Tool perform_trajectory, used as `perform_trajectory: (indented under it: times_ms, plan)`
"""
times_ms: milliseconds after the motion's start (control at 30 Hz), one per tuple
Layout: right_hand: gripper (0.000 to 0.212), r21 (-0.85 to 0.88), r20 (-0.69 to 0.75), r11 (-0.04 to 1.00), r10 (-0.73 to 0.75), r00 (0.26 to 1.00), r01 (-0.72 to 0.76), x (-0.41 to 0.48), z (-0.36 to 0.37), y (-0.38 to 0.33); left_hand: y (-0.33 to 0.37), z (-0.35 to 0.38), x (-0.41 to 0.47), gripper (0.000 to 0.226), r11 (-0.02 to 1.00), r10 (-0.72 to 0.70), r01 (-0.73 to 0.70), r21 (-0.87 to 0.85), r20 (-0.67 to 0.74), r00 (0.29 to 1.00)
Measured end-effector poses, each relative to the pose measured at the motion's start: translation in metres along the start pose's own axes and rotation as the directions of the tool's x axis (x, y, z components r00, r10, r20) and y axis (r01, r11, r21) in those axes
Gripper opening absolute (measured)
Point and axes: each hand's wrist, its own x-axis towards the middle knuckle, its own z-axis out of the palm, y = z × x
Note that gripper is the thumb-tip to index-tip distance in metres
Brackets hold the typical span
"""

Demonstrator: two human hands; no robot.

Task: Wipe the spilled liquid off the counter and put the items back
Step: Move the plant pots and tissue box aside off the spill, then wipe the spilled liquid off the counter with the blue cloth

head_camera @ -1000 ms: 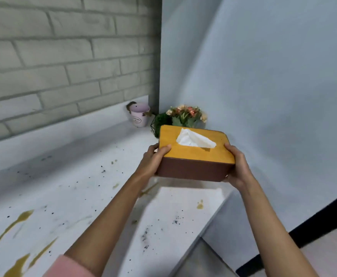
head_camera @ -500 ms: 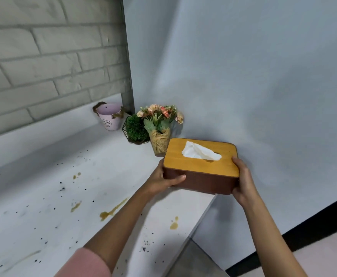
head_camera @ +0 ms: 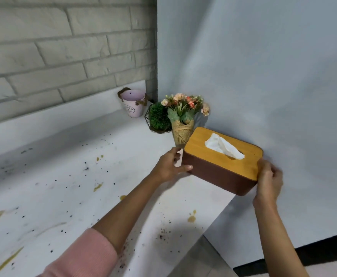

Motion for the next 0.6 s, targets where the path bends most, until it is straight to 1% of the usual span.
perform_trajectory:
  times_ms: [67, 100, 167, 233, 267, 333, 367, 433, 500, 600]
  plan:
    - [0.04, -0.107, -0.093, 0.979, -0.183, 0.979, 0.173, -0.011, 0.003, -0.012, 0.001, -0.015, -0.012, 0.071, 0.999, 0.0, 0.002, 0.033, -0.061, 0.998]
    - [0.04, -0.144, -0.092, 0.956, -0.272, 0.958, 0.257, -0.021, 0.008, -0.02, 0.002, -0.025, -0.02, 0.07, 0.999, -0.004, 0.008, 0.033, -0.102, 0.995]
    - [0.037, -0.169, -0.016, 0.891, -0.43, 0.903, 0.421, -0.046, 0.024, -0.034, 0.004, -0.047, -0.039, 0.064, 1.0, -0.009, 0.015, 0.027, -0.189, 0.982]
    - [0.031, -0.138, 0.108, 0.832, -0.527, 0.843, 0.538, -0.074, 0.045, -0.043, 0.004, -0.069, -0.061, 0.059, 0.999, -0.017, 0.027, 0.035, -0.262, 0.965]
    - [0.027, -0.102, 0.194, 0.817, -0.543, 0.817, 0.568, -0.091, 0.056, -0.046, 0.003, -0.082, -0.075, 0.056, 0.998, -0.017, 0.034, 0.052, -0.297, 0.955]
    - [0.023, -0.041, 0.401, 0.813, -0.519, 0.755, 0.581, -0.129, 0.078, -0.049, -0.001, -0.108, -0.107, 0.051, 0.994, -0.008, 0.046, 0.099, -0.354, 0.935]
    - [0.023, -0.019, 0.506, 0.813, -0.493, 0.707, 0.581, -0.149, 0.089, -0.049, -0.005, -0.122, -0.126, 0.048, 0.991, -0.008, 0.058, 0.121, -0.379, 0.925]
    - [0.026, 0.005, 0.672, 0.791, -0.456, 0.584, 0.612, -0.192, 0.106, -0.045, -0.013, -0.148, -0.165, 0.045, 0.983, -0.026, 0.1, 0.155, -0.421, 0.907]
    - [0.028, 0.021, 0.781, 0.768, -0.412, 0.47, 0.64, -0.245, 0.118, -0.037, -0.025, -0.176, -0.213, 0.044, 0.967, -0.052, 0.161, 0.199, -0.464, 0.884]
    - [0.028, 0.054, 0.874, 0.776, -0.342, 0.346, 0.628, -0.327, 0.128, -0.02, -0.046, -0.216, -0.291, 0.044, 0.925, -0.093, 0.266, 0.271, -0.519, 0.85]
